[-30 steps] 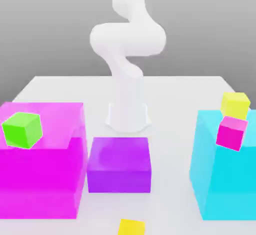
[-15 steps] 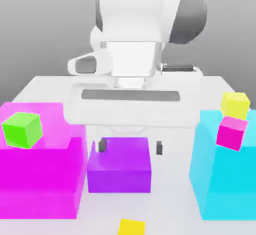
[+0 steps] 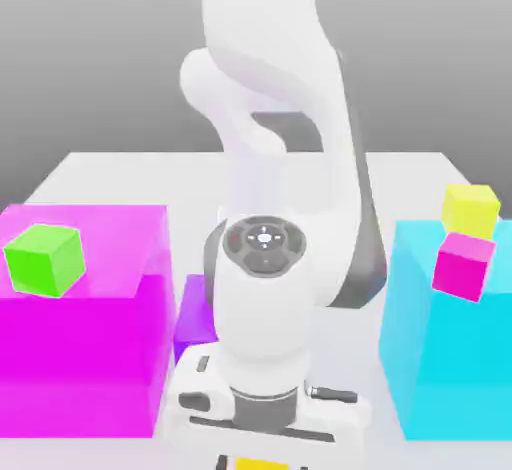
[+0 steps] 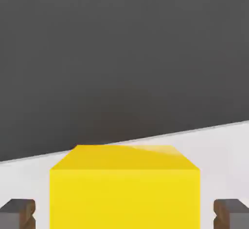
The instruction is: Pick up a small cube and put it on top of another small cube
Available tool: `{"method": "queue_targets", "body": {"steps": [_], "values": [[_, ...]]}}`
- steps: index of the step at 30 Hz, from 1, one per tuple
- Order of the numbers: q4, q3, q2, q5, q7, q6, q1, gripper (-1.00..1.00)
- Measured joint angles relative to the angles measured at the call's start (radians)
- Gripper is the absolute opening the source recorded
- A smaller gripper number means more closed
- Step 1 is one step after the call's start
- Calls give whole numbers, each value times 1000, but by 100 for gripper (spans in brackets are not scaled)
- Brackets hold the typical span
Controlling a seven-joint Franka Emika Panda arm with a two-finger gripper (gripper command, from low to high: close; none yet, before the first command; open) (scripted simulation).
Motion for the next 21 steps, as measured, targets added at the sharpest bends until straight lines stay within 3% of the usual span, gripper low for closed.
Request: {"method": "queue_targets", "body": {"steps": [4, 8, 21], "values": [[0, 0, 1, -1, 1, 0, 0, -100], [-24, 1, -121, 6, -4, -98, 0, -100], [35, -155, -591, -14, 91, -624, -230, -100]]}}
